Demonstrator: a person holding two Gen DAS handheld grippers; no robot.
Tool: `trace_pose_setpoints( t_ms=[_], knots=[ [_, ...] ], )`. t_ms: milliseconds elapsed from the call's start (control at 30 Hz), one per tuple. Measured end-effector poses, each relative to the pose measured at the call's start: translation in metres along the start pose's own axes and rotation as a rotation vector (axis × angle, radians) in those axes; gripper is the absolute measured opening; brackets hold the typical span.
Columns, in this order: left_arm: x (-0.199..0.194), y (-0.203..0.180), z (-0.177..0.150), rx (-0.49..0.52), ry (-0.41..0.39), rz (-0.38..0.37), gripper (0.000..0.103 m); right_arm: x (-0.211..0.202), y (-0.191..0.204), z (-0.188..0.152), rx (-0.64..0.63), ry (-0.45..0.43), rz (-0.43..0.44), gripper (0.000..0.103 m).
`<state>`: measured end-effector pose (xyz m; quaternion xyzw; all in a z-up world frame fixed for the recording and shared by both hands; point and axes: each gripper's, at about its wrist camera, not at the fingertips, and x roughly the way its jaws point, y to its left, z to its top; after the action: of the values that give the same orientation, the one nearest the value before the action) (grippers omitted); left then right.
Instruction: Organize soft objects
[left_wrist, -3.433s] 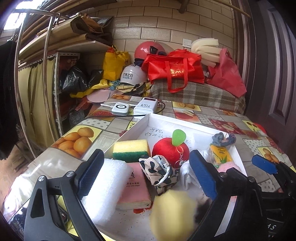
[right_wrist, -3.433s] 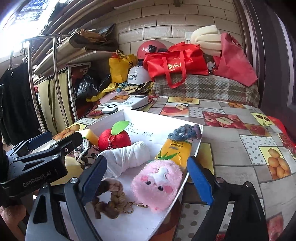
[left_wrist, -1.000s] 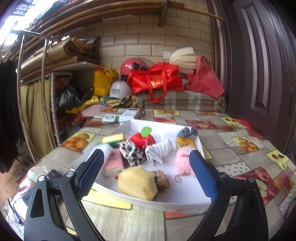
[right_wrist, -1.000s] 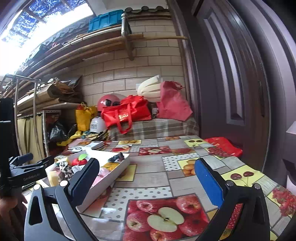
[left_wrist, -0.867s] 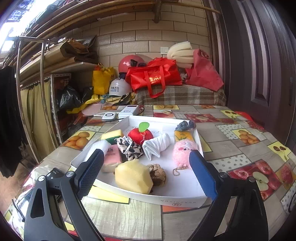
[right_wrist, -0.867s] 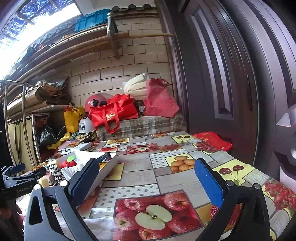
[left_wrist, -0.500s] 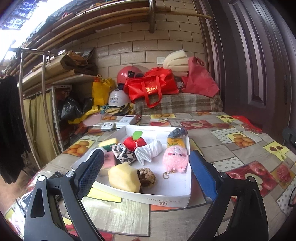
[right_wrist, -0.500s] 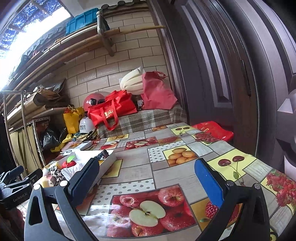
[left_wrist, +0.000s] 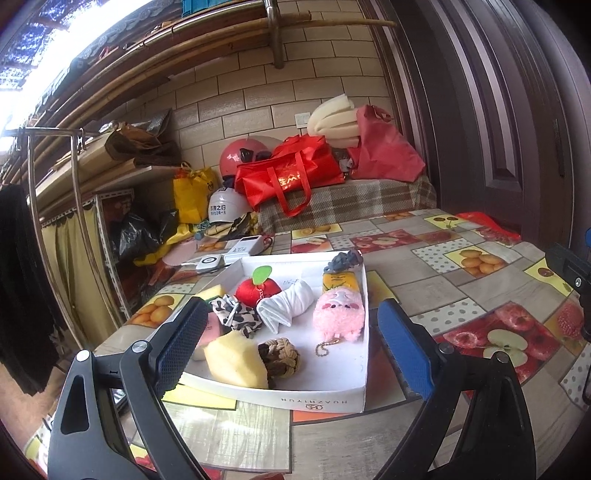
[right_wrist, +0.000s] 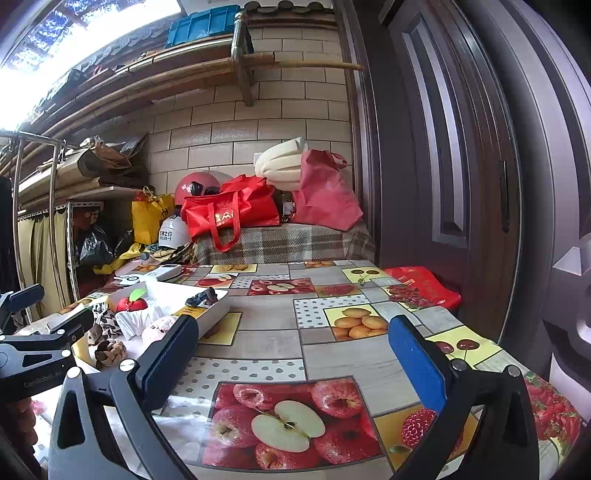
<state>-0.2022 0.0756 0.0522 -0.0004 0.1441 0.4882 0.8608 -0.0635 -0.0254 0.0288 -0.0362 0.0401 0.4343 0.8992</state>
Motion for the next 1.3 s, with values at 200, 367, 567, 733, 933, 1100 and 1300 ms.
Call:
trace_pose_setpoints(
  t_ms=[200,367,567,733,933,1100,1300],
  knots=[
    [0.011,0.003,-0.003,-0.030,0.070,-0.061,0.094,0.003,-0.014,-0.001,0.068,0.018,-0.011,0.103],
    [0.014,0.002,-0.003,-0.033,0.088,-0.046,0.094,-0.004,-0.006,-0.001,0.033,-0.017,-0.017,0.103],
    [0.016,0.004,-0.004,-0.039,0.108,-0.030,0.094,-0.005,-0.005,0.000,0.030,-0.024,-0.016,0.103],
    [0.019,0.005,-0.004,-0.041,0.120,-0.027,0.094,-0.005,-0.005,0.000,0.028,-0.022,-0.012,0.103],
    [0.024,0.008,-0.005,-0.050,0.146,-0.025,0.094,-0.004,-0.005,0.000,0.029,-0.021,-0.010,0.103],
    [0.024,0.009,-0.006,-0.052,0.148,-0.026,0.094,-0.004,-0.004,-0.001,0.028,-0.020,-0.011,0.103],
    [0.025,0.010,-0.006,-0.055,0.153,-0.031,0.094,-0.004,-0.003,-0.001,0.030,-0.017,-0.010,0.103]
  ],
)
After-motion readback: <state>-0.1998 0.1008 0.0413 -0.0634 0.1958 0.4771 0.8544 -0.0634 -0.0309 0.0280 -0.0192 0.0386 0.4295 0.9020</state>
